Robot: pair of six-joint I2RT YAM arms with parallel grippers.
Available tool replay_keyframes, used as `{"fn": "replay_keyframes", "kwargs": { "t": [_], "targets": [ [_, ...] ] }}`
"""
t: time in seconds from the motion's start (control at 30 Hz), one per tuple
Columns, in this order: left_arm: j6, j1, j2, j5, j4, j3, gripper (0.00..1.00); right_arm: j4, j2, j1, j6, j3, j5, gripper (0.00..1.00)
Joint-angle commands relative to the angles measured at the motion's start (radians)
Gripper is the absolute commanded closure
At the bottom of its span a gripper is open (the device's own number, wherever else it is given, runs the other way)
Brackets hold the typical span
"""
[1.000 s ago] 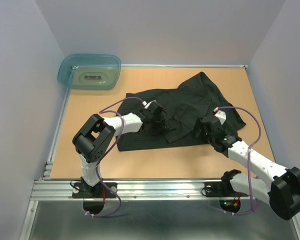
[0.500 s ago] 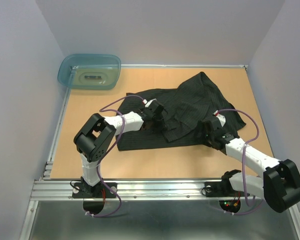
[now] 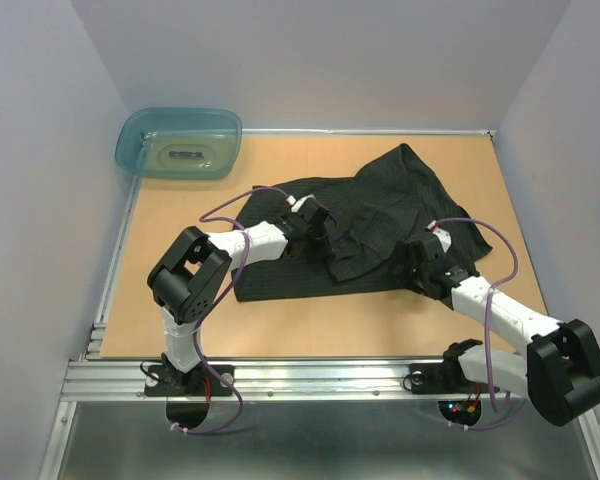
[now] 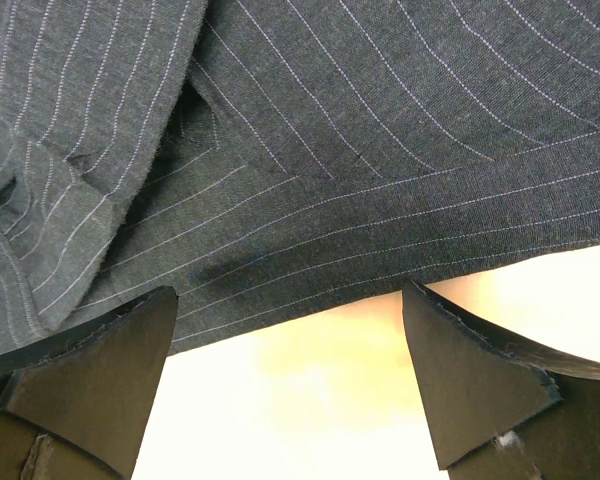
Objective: Fold and stack the long sleeve shirts
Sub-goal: Flatten the shirt out
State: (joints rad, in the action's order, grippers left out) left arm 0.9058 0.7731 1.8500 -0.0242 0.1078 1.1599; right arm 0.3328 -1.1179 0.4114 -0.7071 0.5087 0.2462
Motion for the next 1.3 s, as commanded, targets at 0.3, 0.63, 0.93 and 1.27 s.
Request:
{"fn": "replay_keyframes", "kwargs": {
  "t": [0.3,0.63,0.93,1.27],
  "targets": [
    [-0.027,0.006,0.003,0.041,0.012,0.038,0.81,-0.020,0.046,-0.019,-0.002,-0.022,0.004,0.02],
    [-0.108,0.006,-0.063,0.134,0.105,0.089,1.00,-0.017,0.063,-0.029,-0.011,-0.033,0.015,0.02],
    [-0.237,0.006,-0.161,0.309,0.285,0.133,1.00,-0.014,0.067,-0.108,-0.028,-0.044,-0.048,0.03],
    [-0.320,0.005,-0.261,0.288,0.438,0.178,1.00,0.027,0.196,-0.140,0.001,0.051,0.020,0.04]
  ]
}}
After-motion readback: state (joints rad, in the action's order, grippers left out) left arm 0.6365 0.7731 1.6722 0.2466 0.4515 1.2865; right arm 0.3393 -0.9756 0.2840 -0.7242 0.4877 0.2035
